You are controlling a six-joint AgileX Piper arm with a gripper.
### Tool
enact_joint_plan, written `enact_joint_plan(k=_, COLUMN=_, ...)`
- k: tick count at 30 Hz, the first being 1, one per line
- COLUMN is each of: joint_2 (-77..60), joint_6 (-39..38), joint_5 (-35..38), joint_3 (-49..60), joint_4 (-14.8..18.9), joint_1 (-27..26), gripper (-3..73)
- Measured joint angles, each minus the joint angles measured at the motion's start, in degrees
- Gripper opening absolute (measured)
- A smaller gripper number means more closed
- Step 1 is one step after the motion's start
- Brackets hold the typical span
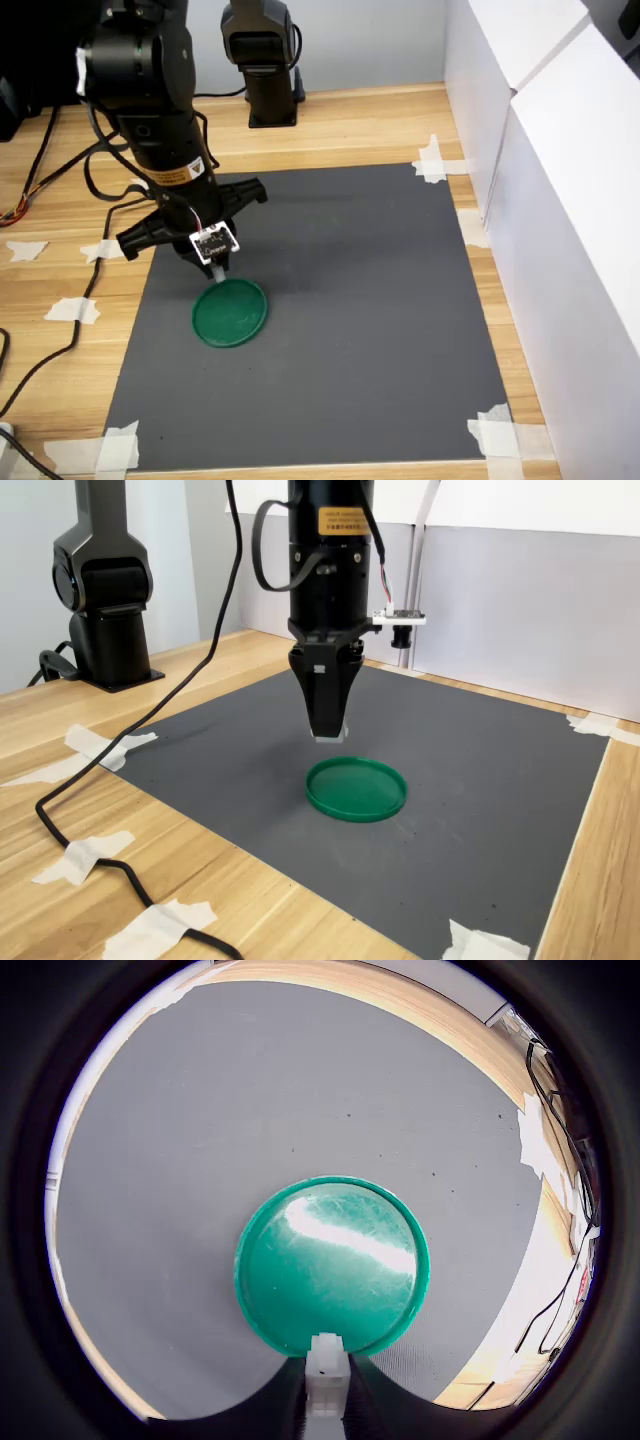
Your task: Grasp a white terminal and put it on the green lid.
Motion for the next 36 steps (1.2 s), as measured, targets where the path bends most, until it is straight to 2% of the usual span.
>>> enact_joint_plan(k=11, joint_2=1.8, joint_6=-1.2, joint_5=-3.8, joint_3=0.0, joint_4=0.0, joint_1=0.0, gripper=9.8)
enact_joint_plan(k=14, joint_2=1.8, joint_6=-1.4, joint_5=-4.0, joint_3=0.0, joint_4=0.9, joint_1=0.0, gripper=12.2)
enact_joint_plan(k=17, joint_2=1.8, joint_6=-1.5, joint_5=-4.0, joint_3=0.0, joint_4=1.9, joint_1=0.0, gripper=18.6)
enact_joint_plan(k=23, joint_2=1.8, joint_6=-1.6, joint_5=-5.5, joint_3=0.0, joint_4=2.4, joint_1=0.0, gripper=41.4)
enact_joint_plan(k=26, joint_2=1.6, joint_6=-1.6, joint_5=-5.8, joint_3=0.0, joint_4=2.4, joint_1=0.0, gripper=48.9)
enact_joint_plan(k=29, joint_2=0.0, joint_6=-1.6, joint_5=-6.8, joint_3=0.6, joint_4=2.4, joint_1=0.0, gripper=51.5)
enact_joint_plan(k=36, joint_2=-8.7, joint_6=-1.6, joint_5=-12.1, joint_3=5.1, joint_4=2.4, joint_1=0.0, gripper=51.6)
